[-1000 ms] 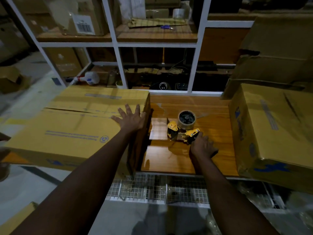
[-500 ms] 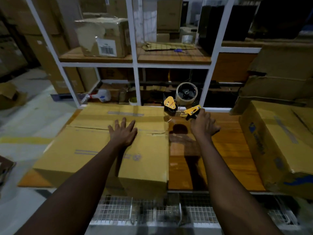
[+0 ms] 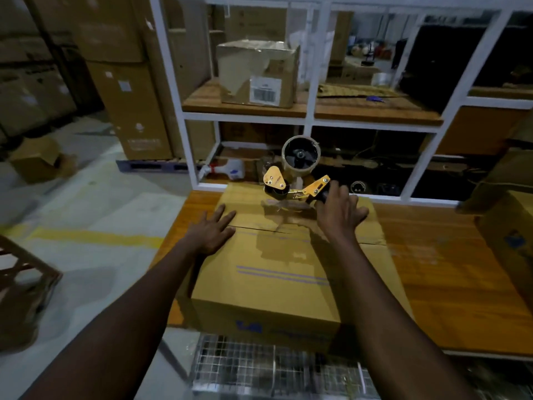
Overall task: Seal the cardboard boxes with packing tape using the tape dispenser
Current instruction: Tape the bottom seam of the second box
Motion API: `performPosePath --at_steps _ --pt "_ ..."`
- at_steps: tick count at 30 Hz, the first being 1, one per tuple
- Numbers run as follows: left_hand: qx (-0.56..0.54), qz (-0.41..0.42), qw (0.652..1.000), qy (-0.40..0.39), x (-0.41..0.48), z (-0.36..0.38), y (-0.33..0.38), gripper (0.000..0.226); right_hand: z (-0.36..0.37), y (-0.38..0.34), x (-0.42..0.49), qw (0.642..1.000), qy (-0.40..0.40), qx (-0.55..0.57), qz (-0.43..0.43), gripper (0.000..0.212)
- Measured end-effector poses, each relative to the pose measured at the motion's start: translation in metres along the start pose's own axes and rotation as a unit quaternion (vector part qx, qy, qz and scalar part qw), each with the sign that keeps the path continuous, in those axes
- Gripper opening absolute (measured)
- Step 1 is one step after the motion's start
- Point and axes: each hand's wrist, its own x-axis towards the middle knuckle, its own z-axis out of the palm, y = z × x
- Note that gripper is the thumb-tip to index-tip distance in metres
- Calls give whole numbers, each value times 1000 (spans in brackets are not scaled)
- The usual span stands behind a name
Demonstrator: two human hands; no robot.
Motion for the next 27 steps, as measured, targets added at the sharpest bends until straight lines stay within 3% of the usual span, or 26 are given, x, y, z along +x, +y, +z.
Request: performPosePath --at_steps 5,13,15,17,19,20,22,24,27 --pt "-138 -31 990 28 -5 18 -16 73 17 -51 -17 999 9 6 -42 47" --pt "-326 -113 936 64 -50 26 31 60 22 -79 -30 997 26 17 -73 44" --pt "-330 -130 926 129 -61 24 38 52 20 -82 -31 996 28 27 -75 43" --pt "-312 -118 905 266 -69 19 40 37 18 -85 -32 996 31 29 -81 43" --pt "-384 -100 850 347 -72 4 38 25 14 -87 -32 995 38 27 -84 42" --pt "-462 -111 813 336 -70 -6 39 22 12 -88 -31 995 40 27 -82 41" --pt "-634 -159 724 220 -67 -26 42 28 8 -90 -30 996 43 30 -78 42" --pt "-760 -171 626 30 -69 -41 45 43 5 -92 -29 995 46 38 -76 41" --pt "-832 -105 527 -137 -66 -44 45 66 2 -93 -26 994 57 42 -81 41"
